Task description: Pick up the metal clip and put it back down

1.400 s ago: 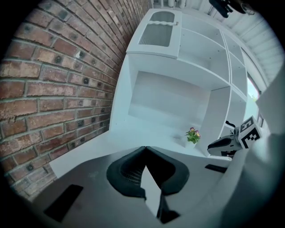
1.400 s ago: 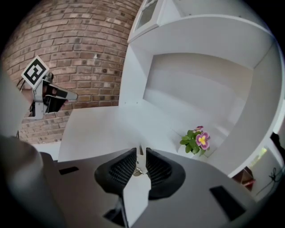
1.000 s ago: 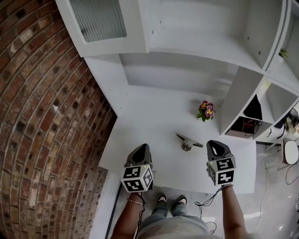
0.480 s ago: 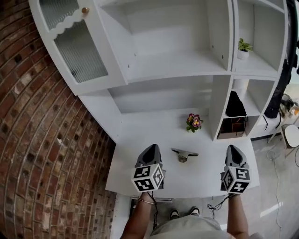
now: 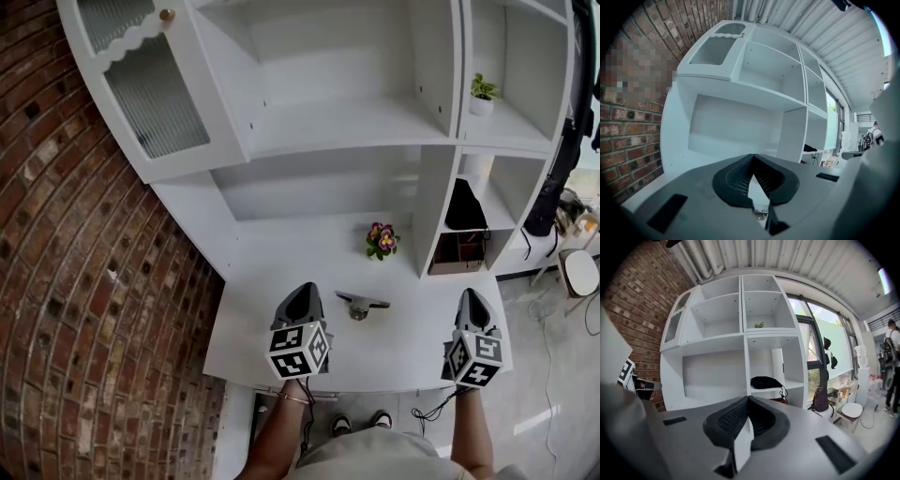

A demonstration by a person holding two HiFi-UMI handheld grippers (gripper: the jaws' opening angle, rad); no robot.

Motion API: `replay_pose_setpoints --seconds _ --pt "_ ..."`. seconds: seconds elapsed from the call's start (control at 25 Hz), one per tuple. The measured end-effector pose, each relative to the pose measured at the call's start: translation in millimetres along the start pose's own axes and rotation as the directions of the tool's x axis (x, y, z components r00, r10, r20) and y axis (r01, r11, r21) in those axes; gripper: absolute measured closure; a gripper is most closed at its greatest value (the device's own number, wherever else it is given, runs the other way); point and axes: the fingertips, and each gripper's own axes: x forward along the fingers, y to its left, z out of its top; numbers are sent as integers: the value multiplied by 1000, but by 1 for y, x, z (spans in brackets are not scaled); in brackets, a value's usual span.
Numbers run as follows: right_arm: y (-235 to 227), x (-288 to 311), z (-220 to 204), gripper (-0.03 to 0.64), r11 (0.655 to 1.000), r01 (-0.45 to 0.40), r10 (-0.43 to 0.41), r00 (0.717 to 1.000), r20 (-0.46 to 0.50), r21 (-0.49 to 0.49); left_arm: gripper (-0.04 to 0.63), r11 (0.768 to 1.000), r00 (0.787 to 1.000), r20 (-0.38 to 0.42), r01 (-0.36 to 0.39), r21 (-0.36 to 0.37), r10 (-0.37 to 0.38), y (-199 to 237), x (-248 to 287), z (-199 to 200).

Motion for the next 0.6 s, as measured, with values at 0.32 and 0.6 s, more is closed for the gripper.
replay_pose_setpoints --seconds 0.32,0.6 --pt "6 1 1 616 998 -12 11 1000 -23 -66 584 999 1000 -3 -31 -26 31 9 -6 -7" --pt "7 -2 2 616 997 -30 28 999 -23 -72 584 999 999 -13 -31 -25 30 7 -8 -11"
